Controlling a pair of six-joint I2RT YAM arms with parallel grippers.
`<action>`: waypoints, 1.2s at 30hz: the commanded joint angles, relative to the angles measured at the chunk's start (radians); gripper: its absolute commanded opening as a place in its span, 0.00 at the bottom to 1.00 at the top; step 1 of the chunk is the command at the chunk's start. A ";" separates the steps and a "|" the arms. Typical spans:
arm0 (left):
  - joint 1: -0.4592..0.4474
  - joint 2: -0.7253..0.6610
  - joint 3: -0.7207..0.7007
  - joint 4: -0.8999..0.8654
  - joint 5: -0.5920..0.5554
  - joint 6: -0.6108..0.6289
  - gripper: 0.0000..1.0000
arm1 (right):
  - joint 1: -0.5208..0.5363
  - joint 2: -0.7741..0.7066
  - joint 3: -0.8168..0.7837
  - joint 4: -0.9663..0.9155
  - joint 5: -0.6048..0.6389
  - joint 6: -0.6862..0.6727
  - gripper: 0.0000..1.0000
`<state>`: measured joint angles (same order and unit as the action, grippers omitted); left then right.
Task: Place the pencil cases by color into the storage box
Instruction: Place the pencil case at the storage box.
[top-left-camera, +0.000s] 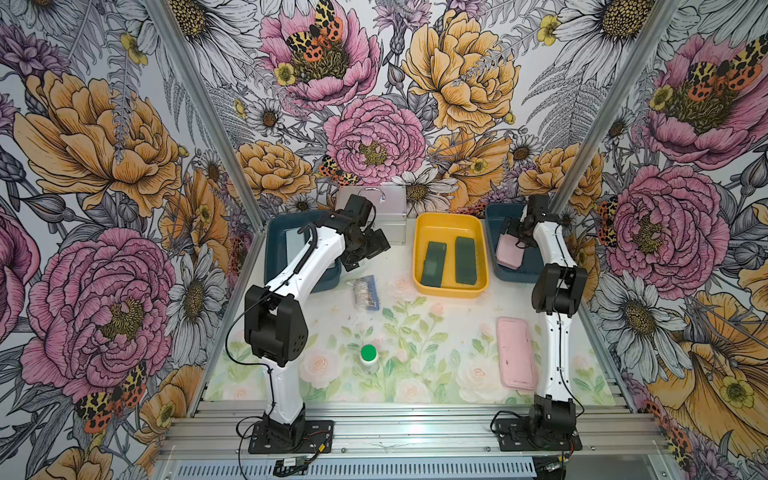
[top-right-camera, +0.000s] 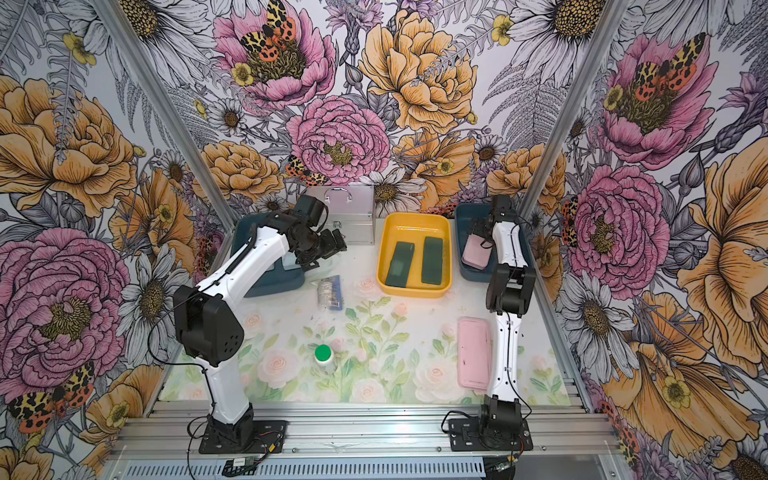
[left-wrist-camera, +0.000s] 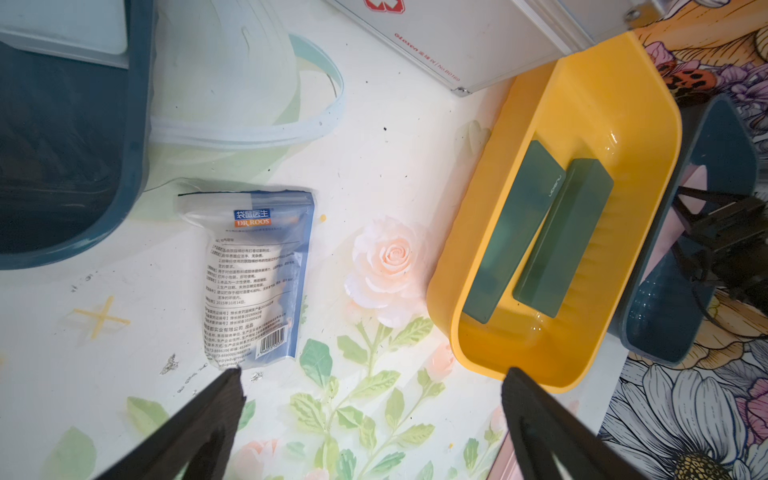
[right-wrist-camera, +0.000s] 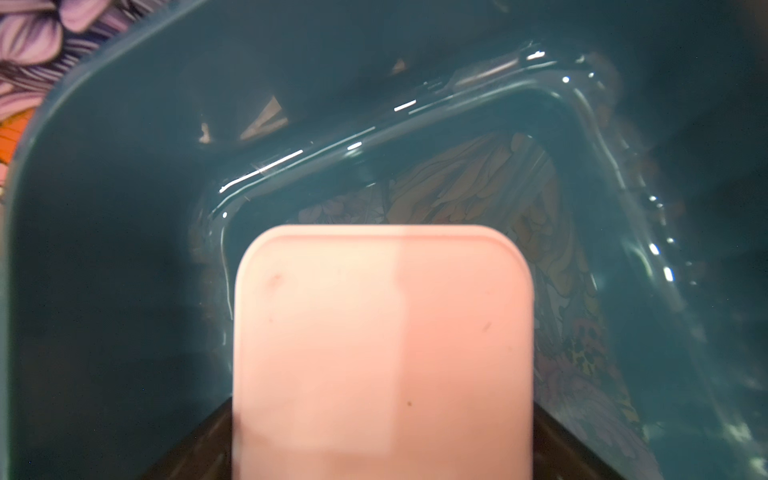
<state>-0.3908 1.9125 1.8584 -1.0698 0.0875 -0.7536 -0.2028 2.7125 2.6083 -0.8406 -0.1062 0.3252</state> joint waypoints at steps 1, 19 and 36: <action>-0.011 -0.037 -0.008 -0.001 0.011 0.023 0.99 | -0.006 -0.010 0.054 0.064 0.002 0.031 0.99; -0.011 -0.043 -0.047 0.004 0.007 0.048 0.99 | 0.030 -0.163 -0.100 -0.057 0.305 -0.111 0.99; -0.011 -0.039 -0.076 0.029 0.013 0.046 0.99 | 0.014 -0.211 -0.131 -0.065 0.193 -0.076 1.00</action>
<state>-0.3908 1.9030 1.8000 -1.0634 0.0875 -0.7231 -0.1848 2.5389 2.4832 -0.8978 0.0822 0.2455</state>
